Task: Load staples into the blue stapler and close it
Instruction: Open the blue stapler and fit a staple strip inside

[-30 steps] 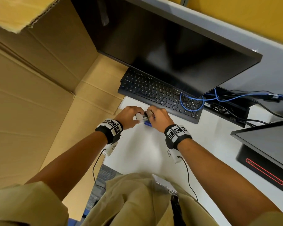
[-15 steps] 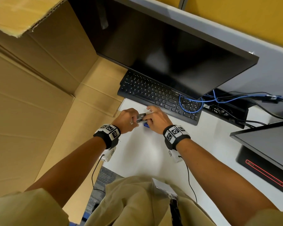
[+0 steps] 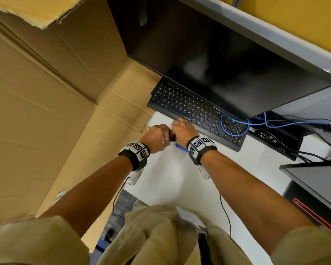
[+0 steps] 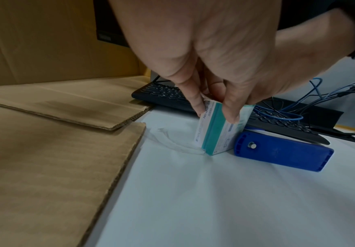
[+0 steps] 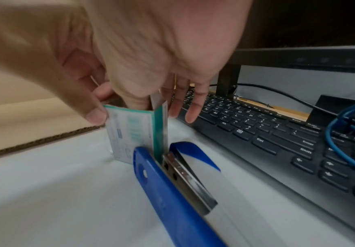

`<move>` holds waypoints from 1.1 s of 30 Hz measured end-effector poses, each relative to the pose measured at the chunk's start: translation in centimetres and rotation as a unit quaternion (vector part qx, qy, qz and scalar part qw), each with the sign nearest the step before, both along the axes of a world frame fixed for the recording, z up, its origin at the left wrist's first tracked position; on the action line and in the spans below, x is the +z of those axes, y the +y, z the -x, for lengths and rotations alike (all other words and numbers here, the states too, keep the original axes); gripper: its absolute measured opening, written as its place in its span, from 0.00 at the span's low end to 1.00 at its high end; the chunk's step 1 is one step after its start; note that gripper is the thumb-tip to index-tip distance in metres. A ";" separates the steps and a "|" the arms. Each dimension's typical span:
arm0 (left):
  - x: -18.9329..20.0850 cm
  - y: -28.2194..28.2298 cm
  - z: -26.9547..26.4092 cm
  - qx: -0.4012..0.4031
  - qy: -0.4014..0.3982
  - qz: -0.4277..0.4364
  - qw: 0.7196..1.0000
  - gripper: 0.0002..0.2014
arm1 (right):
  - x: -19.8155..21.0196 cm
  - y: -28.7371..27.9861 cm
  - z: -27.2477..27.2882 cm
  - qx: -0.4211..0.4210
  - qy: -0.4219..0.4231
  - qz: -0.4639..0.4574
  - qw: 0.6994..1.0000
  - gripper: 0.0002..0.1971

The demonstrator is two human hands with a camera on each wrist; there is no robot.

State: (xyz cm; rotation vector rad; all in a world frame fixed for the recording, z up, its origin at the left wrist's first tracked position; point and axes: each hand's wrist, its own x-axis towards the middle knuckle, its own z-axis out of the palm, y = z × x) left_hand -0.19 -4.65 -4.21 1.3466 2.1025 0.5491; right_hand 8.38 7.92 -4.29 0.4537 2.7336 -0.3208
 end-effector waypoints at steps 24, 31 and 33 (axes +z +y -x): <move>2.7 1.0 -1.3 0.048 -0.053 0.005 0.997 0.24 | 1.1 2.5 -7.0 -0.479 0.325 0.406 0.707 0.12; 2.2 2.2 -1.0 -0.099 0.071 0.047 0.991 0.32 | -0.7 2.7 -9.1 -0.453 0.243 0.361 0.778 0.15; 2.2 2.6 -0.9 -0.132 0.070 0.044 0.988 0.23 | -1.2 2.4 -9.3 -0.417 0.202 0.309 0.831 0.11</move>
